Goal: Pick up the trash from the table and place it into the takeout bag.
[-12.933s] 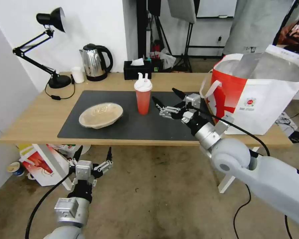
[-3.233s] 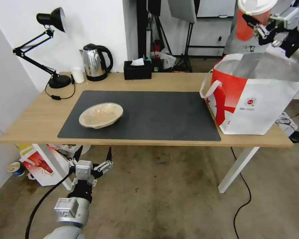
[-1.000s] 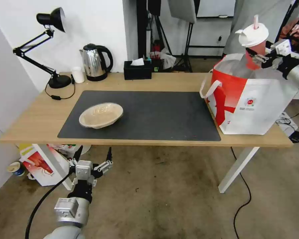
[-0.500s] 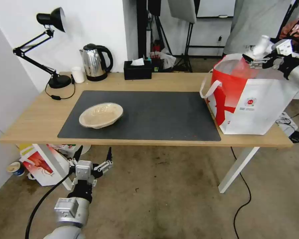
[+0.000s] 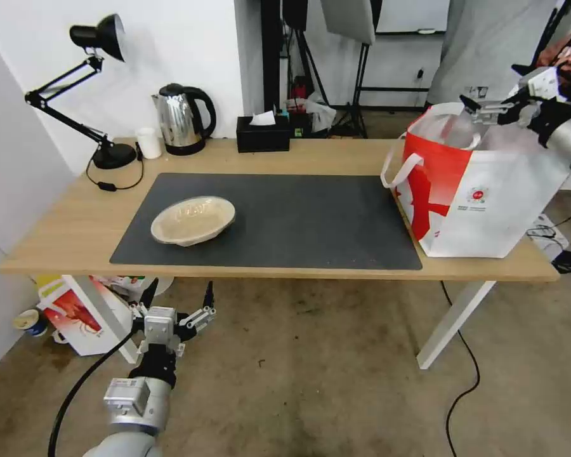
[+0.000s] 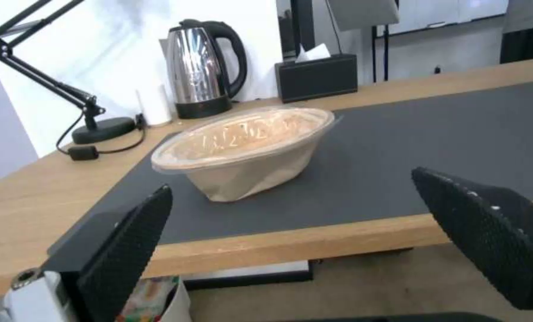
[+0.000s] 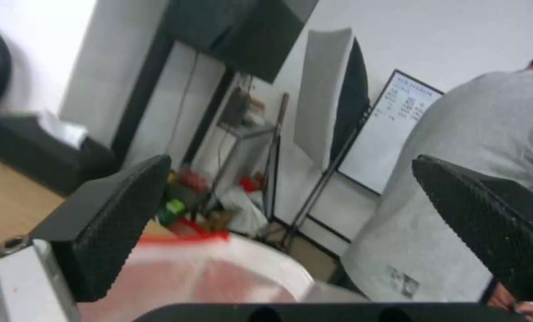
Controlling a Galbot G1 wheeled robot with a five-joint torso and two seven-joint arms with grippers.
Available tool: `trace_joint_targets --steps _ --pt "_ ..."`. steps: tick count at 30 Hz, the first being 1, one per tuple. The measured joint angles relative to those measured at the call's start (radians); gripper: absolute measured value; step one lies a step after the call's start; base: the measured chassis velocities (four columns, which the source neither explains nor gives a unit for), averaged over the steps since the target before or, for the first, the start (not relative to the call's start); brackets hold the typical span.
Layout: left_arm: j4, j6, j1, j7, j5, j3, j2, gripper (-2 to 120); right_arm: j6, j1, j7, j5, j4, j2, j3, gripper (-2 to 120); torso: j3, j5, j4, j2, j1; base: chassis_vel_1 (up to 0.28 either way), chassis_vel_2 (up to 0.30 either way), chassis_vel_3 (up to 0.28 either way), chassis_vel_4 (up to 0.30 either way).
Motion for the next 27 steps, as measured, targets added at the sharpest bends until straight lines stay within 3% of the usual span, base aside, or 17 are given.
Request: trace_joint_targets --steps 9,11,20,25,27 --pt "0.0 0.0 0.0 0.0 0.0 0.0 0.0 100 -0.017 -0.027 0.144 0.133 0.215 -0.044 0.041 100 0.0 -0.0003 -0.0006 0.0 0.0 0.0 0.0 0.0 0.0" --pt "0.0 0.0 0.0 0.0 0.0 0.0 0.0 100 -0.012 -0.057 0.207 0.149 0.293 -0.027 0.067 100 0.0 -0.0003 0.0005 0.0 0.0 0.0 0.0 0.0 0.0" --pt "0.0 0.0 0.0 0.0 0.0 0.0 0.0 100 0.023 -0.258 0.388 0.091 0.548 0.077 0.18 100 0.0 0.0 0.0003 0.0 0.0 0.0 0.0 0.0 0.0" --pt "0.0 0.0 0.0 0.0 0.0 0.0 0.0 100 0.029 -0.344 0.41 0.048 0.615 0.11 0.221 100 0.0 -0.0003 0.0 0.0 0.0 0.0 0.0 0.0 0.0" --pt "0.0 0.0 0.0 0.0 0.0 0.0 0.0 100 0.055 -0.461 0.404 -0.014 0.657 0.142 0.272 100 0.0 -0.0003 0.0001 0.0 0.0 0.0 0.0 0.0 0.0"
